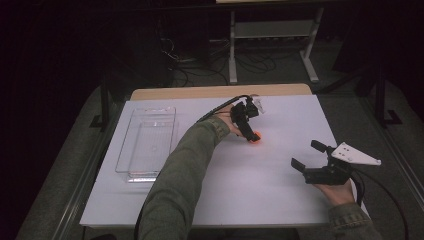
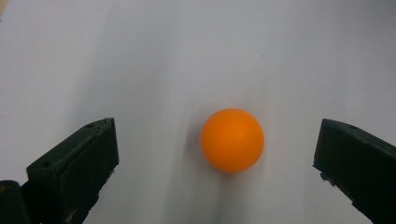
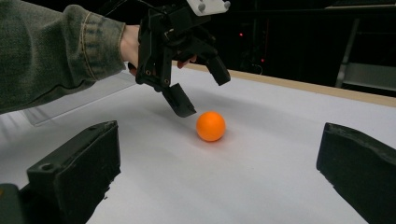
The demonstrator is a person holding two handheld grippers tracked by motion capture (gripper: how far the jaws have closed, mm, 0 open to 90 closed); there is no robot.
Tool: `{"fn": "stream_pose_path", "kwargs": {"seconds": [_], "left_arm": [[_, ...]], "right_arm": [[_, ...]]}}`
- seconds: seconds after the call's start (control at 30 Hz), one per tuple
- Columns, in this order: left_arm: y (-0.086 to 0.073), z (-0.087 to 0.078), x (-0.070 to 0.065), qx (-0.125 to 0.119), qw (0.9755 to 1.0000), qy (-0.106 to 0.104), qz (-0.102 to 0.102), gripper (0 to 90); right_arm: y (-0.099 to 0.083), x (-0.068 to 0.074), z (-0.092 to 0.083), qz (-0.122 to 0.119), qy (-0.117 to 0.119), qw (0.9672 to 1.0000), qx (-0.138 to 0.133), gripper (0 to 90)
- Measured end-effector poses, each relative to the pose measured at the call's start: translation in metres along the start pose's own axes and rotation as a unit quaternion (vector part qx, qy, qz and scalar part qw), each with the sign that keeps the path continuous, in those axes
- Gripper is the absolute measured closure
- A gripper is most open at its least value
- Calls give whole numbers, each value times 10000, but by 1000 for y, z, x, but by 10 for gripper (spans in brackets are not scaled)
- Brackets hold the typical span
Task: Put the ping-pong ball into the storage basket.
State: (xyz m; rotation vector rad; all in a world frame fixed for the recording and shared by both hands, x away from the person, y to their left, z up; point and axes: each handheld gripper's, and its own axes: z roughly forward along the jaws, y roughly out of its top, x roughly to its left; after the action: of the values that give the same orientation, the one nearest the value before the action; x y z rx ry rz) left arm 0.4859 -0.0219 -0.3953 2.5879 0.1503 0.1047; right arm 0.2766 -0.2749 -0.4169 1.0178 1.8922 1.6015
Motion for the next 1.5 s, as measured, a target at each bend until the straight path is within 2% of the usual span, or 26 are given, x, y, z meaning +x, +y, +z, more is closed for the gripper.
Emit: {"fn": "stream_pose_path", "kwargs": {"seconds": [0.5, 0.9, 1.03, 1.5], "left_arm": [[-3, 13, 2, 21, 9999, -95, -47, 0], [-4, 21, 1, 161, 9997, -163, -5, 0], [-5, 21, 3, 187, 9997, -169, -49, 43], [-5, 25, 1, 215, 9995, -231, 5, 206]], "right_arm": [[0, 0, 0, 10, 5, 10000, 12, 0], [0, 0, 0, 15, 13, 10000, 10, 0], [0, 0, 0, 19, 18, 10000, 15, 0], [0, 0, 0, 26, 19, 10000, 20, 0]]}}
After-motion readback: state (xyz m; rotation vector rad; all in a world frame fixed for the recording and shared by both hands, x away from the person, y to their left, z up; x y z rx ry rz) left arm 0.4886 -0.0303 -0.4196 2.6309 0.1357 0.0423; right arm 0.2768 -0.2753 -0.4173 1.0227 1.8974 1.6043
